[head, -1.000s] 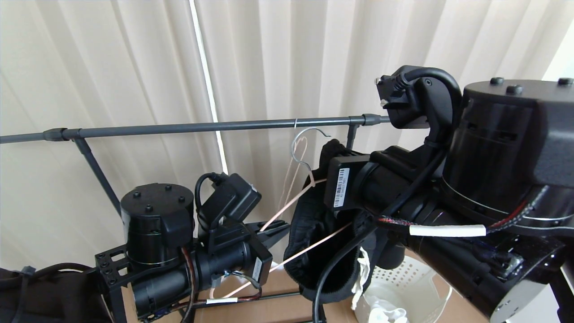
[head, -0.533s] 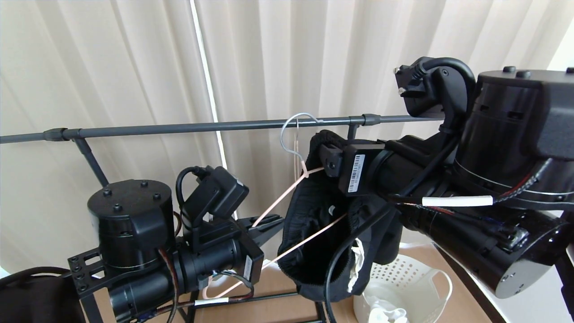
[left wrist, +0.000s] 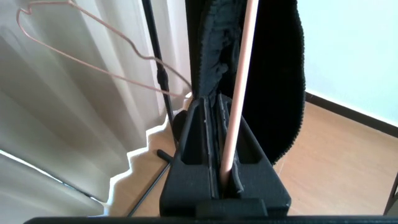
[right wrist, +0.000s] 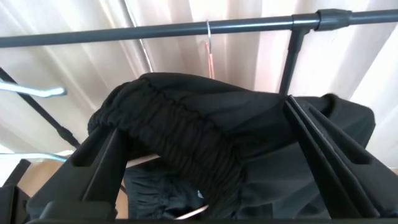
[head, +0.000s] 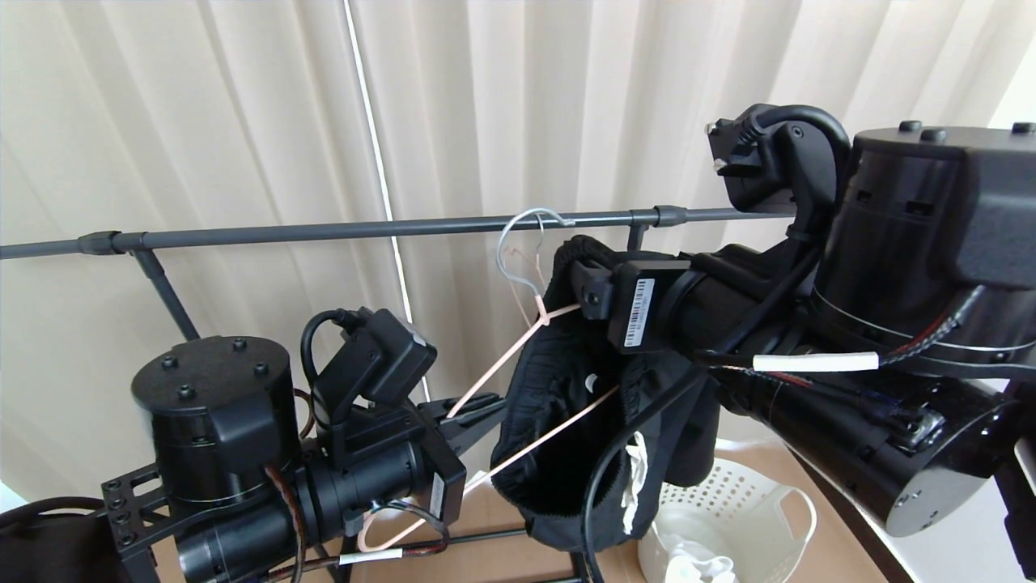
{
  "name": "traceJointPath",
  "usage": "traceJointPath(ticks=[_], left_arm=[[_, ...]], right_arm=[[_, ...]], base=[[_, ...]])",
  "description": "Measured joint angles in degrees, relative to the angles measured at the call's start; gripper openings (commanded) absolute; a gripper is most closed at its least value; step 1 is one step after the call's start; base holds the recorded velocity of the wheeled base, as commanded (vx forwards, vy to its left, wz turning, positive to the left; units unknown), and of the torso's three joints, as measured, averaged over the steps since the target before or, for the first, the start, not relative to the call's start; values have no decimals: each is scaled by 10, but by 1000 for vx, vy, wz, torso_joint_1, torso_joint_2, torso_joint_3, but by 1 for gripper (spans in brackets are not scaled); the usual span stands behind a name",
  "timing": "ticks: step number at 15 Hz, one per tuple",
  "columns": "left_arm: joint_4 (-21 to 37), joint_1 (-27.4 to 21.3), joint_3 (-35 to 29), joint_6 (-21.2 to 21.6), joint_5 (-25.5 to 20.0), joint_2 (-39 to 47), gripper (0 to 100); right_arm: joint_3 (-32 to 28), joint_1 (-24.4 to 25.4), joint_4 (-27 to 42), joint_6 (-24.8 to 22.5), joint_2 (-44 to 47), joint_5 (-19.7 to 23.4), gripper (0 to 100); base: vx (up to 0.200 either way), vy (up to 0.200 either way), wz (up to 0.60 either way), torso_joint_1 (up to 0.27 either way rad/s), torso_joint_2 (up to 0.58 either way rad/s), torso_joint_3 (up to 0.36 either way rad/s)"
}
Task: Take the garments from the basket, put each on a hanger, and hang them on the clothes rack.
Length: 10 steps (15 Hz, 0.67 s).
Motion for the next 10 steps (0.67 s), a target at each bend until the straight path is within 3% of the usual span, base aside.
traceJointPath(ticks=[7,10], left_arm=[[-1,16,-8,-1,-1,1,0],[-27,32,-6,-1,-1,7,0]], right_arm=[[10,4,0,0,10,1,100],[10,4,0,1,3,3,100]], base=[[0,0,0,0,0,0],[0,0,0,0,0,0]])
